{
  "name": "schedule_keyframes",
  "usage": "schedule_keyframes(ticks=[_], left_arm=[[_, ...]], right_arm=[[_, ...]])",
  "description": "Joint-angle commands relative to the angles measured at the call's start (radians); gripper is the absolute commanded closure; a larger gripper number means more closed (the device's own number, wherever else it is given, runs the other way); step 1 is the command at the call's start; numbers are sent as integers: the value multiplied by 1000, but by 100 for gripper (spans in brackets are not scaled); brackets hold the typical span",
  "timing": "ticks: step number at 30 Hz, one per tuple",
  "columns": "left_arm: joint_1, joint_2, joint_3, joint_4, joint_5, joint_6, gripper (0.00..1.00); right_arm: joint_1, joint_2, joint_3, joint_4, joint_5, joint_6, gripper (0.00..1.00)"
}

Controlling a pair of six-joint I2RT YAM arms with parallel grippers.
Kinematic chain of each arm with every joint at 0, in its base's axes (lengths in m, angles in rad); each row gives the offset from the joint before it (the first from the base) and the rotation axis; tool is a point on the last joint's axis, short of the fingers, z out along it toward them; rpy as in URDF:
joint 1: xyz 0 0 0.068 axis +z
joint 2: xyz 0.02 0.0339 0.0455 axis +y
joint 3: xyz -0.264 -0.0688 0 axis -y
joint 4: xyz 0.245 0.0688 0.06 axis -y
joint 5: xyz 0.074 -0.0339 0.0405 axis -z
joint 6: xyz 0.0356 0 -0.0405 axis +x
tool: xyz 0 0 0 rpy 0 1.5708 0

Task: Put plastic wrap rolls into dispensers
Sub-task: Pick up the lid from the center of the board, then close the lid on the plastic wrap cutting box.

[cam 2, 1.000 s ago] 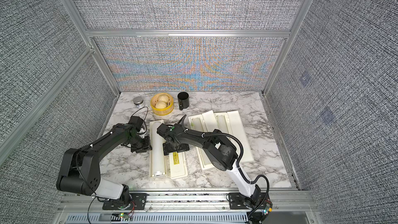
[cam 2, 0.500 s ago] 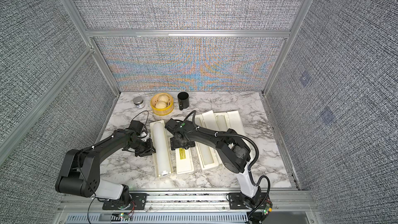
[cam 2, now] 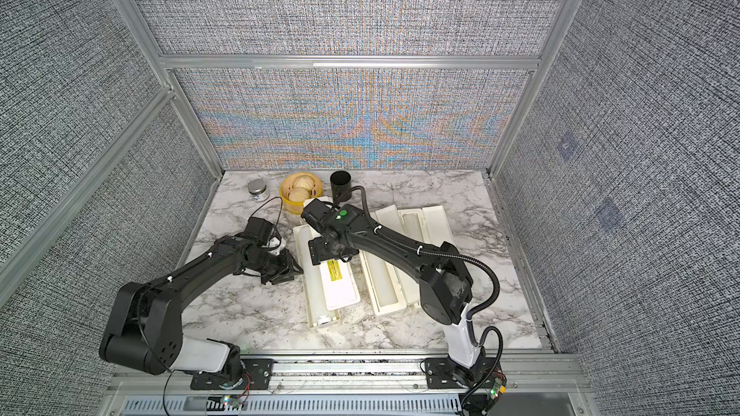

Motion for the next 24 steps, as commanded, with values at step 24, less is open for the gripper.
schedule_keyframes(ticks=[24], left_arm=[[153, -26, 17, 188, 165, -41, 24]], right_arm=[[63, 177, 94, -23, -163, 116, 17]])
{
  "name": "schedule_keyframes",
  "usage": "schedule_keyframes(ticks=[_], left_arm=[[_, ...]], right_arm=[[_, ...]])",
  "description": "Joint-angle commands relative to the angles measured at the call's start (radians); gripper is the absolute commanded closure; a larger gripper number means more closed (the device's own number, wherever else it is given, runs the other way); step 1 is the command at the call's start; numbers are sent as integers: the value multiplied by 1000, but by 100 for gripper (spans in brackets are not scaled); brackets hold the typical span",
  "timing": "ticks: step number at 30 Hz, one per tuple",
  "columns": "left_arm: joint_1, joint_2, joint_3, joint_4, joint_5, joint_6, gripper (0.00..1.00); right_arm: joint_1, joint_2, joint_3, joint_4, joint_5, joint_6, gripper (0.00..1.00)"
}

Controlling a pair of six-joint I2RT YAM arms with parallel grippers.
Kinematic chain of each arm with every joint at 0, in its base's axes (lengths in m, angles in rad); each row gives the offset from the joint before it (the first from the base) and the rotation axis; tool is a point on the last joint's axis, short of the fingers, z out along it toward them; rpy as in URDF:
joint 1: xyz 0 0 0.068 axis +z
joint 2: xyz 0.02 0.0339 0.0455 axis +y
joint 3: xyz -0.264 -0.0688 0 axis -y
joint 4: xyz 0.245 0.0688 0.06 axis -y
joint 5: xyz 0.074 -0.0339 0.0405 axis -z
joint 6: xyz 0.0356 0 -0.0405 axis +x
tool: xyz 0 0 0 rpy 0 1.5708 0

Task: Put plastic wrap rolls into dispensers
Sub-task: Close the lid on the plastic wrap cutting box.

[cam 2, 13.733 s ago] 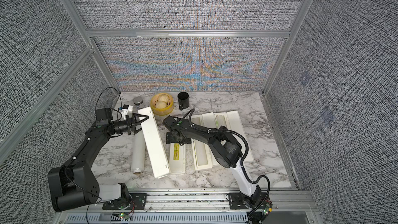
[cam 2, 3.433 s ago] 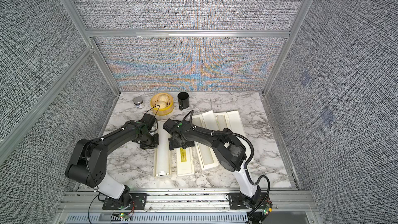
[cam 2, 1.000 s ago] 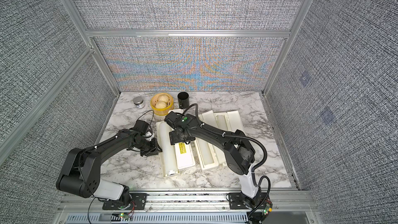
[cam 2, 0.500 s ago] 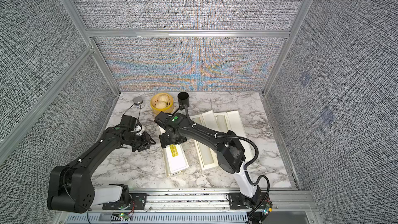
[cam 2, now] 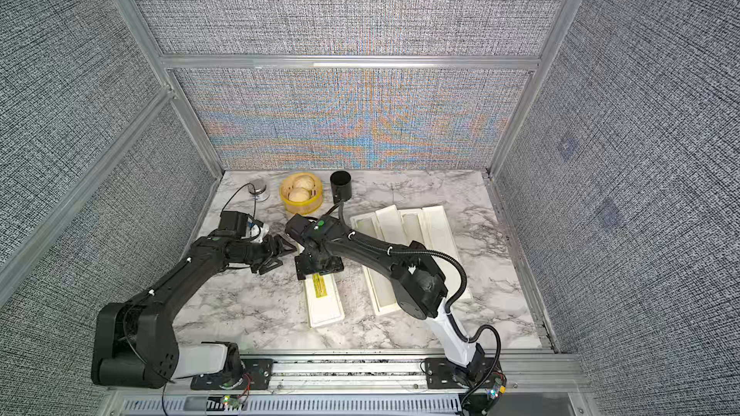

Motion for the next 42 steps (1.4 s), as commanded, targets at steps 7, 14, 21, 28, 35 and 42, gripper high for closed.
schedule_keyframes(ticks=[7, 14, 21, 28, 35, 42], left_arm=[[0, 93, -17, 157, 76, -39, 23], [-29, 142, -44, 255, 118, -84, 24], [-40, 185, -94, 299, 100, -100, 28], [-41, 239, -131, 327, 77, -95, 35], [-41, 269, -135, 309, 68, -54, 35], [-41, 265, -148, 303, 78, -47, 34]], right_arm=[[6, 23, 21, -2, -39, 8, 15], [15, 44, 56, -5, -47, -1, 9], [18, 39, 54, 1, -63, -2, 4], [14, 1, 39, -2, -54, -27, 1], [3, -84, -44, 12, -55, -36, 1], [-28, -191, -258, 100, -137, -48, 1]])
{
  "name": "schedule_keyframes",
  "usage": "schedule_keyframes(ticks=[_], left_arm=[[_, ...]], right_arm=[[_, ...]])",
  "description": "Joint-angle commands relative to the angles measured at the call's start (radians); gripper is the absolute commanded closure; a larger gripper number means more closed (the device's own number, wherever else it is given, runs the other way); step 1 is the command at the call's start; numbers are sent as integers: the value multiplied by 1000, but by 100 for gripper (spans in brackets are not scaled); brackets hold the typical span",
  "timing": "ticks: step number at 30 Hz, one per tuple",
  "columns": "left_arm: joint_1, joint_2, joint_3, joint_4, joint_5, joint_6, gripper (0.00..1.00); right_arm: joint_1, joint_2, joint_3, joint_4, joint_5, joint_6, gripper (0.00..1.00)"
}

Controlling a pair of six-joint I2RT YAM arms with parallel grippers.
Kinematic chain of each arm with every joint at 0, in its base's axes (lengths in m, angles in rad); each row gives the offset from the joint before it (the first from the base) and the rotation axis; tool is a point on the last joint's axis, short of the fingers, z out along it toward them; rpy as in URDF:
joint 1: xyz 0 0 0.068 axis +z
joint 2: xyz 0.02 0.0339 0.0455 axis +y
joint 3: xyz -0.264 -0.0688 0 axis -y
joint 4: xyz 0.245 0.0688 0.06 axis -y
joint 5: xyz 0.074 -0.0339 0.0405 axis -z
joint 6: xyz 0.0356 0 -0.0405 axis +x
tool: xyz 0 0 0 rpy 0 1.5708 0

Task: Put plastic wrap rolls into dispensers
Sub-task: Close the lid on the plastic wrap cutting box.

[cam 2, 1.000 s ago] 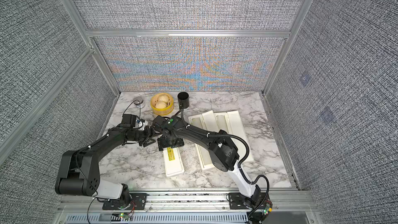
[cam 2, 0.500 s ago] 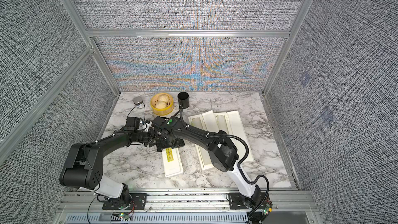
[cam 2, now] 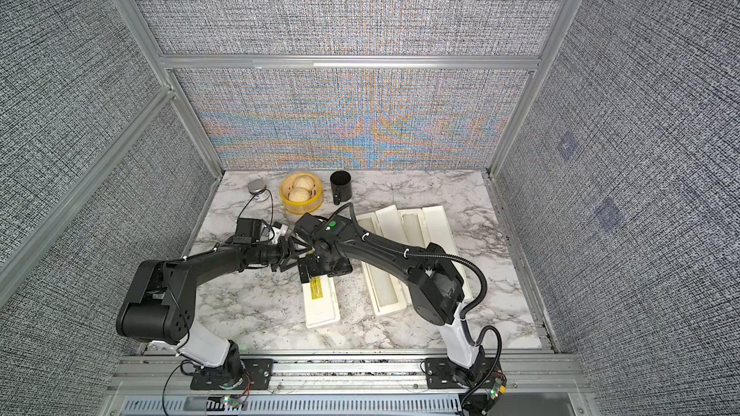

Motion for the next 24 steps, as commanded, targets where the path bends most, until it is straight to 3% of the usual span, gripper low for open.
schedule_keyframes(ticks=[1, 10, 15, 24], left_arm=[[-4, 14, -16, -161, -149, 19, 34], [-4, -26, -20, -202, -76, 38, 29], [-4, -135, -65, -259, -42, 33, 25], [-9, -382, -167, -289, 29, -119, 25]], right_arm=[[-6, -41, -96, 72, -84, -14, 1], [-35, -81, -359, 360, -268, 77, 4], [-62, -102, -426, 426, -280, 106, 7], [-72, -149, -449, 435, -293, 95, 8]])
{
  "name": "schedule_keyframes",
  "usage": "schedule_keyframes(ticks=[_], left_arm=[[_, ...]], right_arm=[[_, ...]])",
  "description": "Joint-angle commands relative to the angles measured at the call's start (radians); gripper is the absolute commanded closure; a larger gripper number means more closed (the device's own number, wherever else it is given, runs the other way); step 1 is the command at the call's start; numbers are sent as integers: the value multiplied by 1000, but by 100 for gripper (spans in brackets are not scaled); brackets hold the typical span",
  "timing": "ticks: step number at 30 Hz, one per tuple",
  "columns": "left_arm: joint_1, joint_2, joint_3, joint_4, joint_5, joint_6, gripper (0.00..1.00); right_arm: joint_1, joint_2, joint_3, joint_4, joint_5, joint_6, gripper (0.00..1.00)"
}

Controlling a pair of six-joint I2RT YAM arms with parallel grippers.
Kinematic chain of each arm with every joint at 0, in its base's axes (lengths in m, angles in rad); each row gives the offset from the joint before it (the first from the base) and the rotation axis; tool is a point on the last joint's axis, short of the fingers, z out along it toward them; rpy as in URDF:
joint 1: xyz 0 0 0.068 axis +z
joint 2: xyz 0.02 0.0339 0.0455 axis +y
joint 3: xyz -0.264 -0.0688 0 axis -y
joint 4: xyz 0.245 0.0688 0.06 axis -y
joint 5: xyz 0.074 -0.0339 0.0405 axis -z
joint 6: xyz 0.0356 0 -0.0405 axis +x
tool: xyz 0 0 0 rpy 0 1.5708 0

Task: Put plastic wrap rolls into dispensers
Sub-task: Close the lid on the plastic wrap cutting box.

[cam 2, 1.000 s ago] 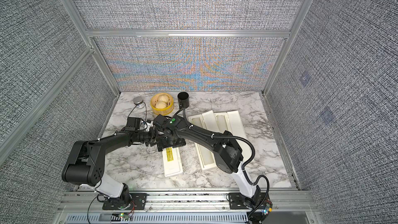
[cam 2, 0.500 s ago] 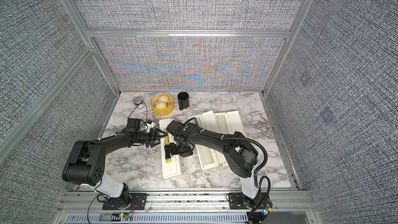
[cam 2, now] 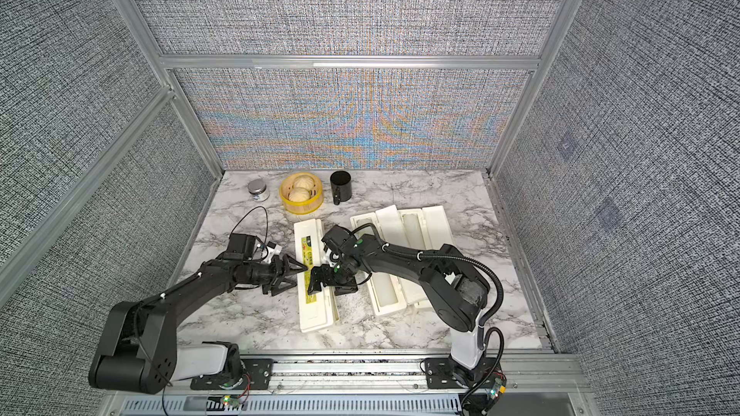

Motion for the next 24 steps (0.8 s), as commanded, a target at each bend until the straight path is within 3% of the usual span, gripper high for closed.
schedule_keyframes(ticks=[1, 9, 24], left_arm=[[-8, -84, -27, -35, 33, -87, 25], [-49, -143, -109, -7, 37, -166, 26], [-125, -90, -13, 83, 24, -257, 29]], right_arm=[[0, -9, -3, -32, 50, 3, 8], [3, -28, -8, -36, 44, -5, 3], [15, -59, -23, 14, -51, -14, 3]])
